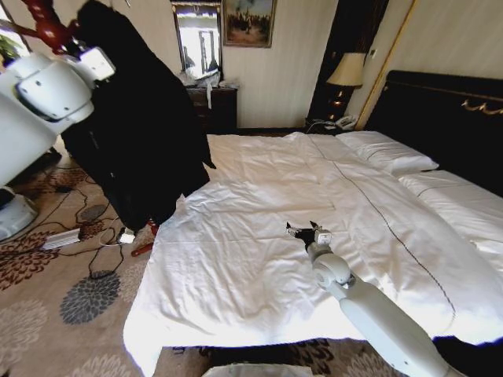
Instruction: Pick up the clothes from the bed and hang them on the clothes hanger.
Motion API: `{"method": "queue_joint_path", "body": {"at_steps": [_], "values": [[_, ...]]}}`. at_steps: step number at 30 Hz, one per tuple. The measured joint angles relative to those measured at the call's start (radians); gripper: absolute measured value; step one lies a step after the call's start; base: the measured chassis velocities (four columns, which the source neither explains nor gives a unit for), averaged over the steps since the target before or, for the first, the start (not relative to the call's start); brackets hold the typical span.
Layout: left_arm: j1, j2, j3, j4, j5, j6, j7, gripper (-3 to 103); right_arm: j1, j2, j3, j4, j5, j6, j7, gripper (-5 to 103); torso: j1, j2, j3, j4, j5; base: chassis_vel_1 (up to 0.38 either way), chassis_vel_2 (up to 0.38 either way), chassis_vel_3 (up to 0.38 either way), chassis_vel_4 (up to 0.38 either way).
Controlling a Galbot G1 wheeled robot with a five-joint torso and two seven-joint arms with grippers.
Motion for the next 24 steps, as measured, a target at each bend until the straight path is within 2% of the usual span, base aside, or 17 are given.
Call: {"method": "queue_joint_path", "body": {"at_steps": [2,3,4,5,6,7,9,10,12,15,17,20,24], "values": [[0.033,0.064,-0.031,-0.041,0.006,0.000,0.002,25,0.003,-0.001,-0.011,0.002,0.000,0.000,0.000,100,0.000,0.000,0.000,-0.0002,0.0002,0.000,0.000,0.000,0.000],[0.033,0.064,-0.031,-0.041,0.006,0.000,0.002,25,0.003,-0.001,-0.011,0.002,0.000,0.000,0.000,100,0.000,0.000,0.000,-0.0002,0.0002,0.000,0.000,0.000,0.000],[0.073,0.096,-0.073,-0.056,0.012,0.000,0.004,25,0.006,-0.002,-0.018,0.002,0.001,0.000,0.000,100,0.000,0.000,0.000,-0.0003,0.0000,0.000,0.000,0.000,0.000],[0.140,0.131,-0.153,-0.070,0.028,0.001,0.009,25,0.010,-0.003,-0.026,0.002,0.001,-0.001,0.000,100,0.000,0.000,0.000,-0.0003,-0.0004,0.000,0.000,0.000,0.000],[0.140,0.131,-0.153,-0.070,0.028,0.001,0.009,25,0.010,-0.003,-0.026,0.002,0.001,-0.001,0.000,100,0.000,0.000,0.000,-0.0003,-0.0004,0.000,0.000,0.000,0.000],[0.224,0.165,-0.253,-0.079,0.053,0.001,0.018,25,0.014,-0.003,-0.033,0.000,0.001,-0.001,0.000,100,0.000,0.000,0.000,-0.0003,-0.0003,0.000,0.000,0.000,0.000],[0.362,0.209,-0.382,-0.083,0.084,0.001,0.034,24,0.021,-0.002,-0.045,-0.006,0.002,-0.002,0.001,100,0.000,0.000,0.000,0.0009,0.0001,0.000,0.000,0.000,0.000],[0.362,0.209,-0.382,-0.083,0.084,0.001,0.034,24,0.021,-0.002,-0.045,-0.006,0.002,-0.002,0.001,100,0.000,0.000,0.000,0.0009,0.0001,0.000,0.000,0.000,0.000],[0.476,0.234,-0.474,-0.068,0.092,0.000,0.041,24,0.024,0.001,-0.055,-0.010,0.003,-0.003,0.003,100,0.000,0.000,0.000,0.0004,-0.0008,0.000,0.000,0.000,0.000],[0.508,0.236,-0.498,-0.044,0.094,-0.017,0.046,24,0.025,0.002,-0.059,-0.011,0.004,-0.004,0.004,100,0.000,0.000,0.000,0.0001,-0.0008,0.000,0.000,0.000,0.000],[0.506,0.222,-0.502,-0.012,0.092,-0.033,0.052,24,0.024,0.002,-0.059,-0.013,0.005,-0.004,0.004,100,0.000,0.000,0.000,-0.0006,0.0007,0.000,0.000,0.000,0.000],[0.497,0.205,-0.497,0.011,0.098,-0.047,0.060,24,0.019,0.001,-0.055,-0.013,0.005,-0.004,0.005,100,0.000,0.000,0.000,-0.0006,0.0003,0.000,0.000,0.000,0.000],[0.410,0.158,-0.423,0.042,0.102,-0.053,0.070,24,0.003,-0.003,-0.035,-0.010,0.004,-0.004,0.005,100,0.000,0.000,0.000,0.0001,0.0000,0.000,0.000,0.000,0.000]]}}
